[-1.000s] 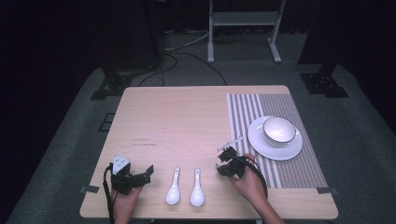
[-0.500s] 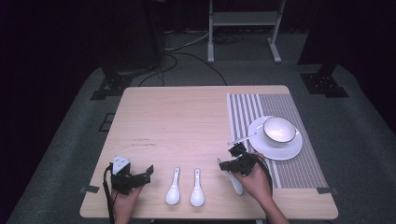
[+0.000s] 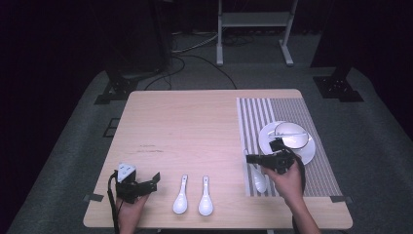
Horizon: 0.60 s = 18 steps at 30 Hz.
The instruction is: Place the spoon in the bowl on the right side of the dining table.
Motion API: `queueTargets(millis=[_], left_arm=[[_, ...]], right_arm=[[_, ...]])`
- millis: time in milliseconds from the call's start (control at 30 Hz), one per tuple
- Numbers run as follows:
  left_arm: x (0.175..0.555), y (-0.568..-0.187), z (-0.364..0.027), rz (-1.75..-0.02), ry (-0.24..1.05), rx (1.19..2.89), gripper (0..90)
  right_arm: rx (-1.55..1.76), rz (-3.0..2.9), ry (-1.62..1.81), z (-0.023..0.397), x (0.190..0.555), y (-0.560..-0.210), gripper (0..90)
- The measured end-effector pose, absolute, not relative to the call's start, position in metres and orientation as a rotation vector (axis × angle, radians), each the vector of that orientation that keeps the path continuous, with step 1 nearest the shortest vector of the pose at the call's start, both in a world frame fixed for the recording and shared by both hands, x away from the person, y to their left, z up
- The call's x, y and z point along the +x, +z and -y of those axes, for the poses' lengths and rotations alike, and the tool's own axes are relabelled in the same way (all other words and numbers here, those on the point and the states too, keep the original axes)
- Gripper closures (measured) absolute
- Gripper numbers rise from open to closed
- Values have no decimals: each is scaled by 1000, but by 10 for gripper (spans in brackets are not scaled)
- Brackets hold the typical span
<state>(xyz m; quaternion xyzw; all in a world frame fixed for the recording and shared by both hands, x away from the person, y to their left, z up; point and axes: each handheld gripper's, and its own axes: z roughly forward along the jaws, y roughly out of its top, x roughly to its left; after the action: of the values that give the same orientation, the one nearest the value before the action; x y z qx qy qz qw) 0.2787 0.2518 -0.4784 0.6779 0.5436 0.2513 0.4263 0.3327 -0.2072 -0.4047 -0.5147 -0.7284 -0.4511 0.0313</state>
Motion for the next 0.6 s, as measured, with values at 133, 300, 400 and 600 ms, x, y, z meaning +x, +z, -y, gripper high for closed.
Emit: queueTargets(millis=[133,300,400,600], left_arm=[[279,-478,-252,-1359,629,1695,2],[279,-478,-252,-1359,630,1696,2],[279,-478,-252,-1359,630,1697,2],[279,-478,-252,-1360,629,1696,2]], right_arm=[[-1622,2189,-1456,225,333,-397,855],[-1656,2141,-1507,240,335,-392,854],[-1692,2114,-1547,252,337,-387,854],[-1741,2067,-1587,268,341,-383,854]])
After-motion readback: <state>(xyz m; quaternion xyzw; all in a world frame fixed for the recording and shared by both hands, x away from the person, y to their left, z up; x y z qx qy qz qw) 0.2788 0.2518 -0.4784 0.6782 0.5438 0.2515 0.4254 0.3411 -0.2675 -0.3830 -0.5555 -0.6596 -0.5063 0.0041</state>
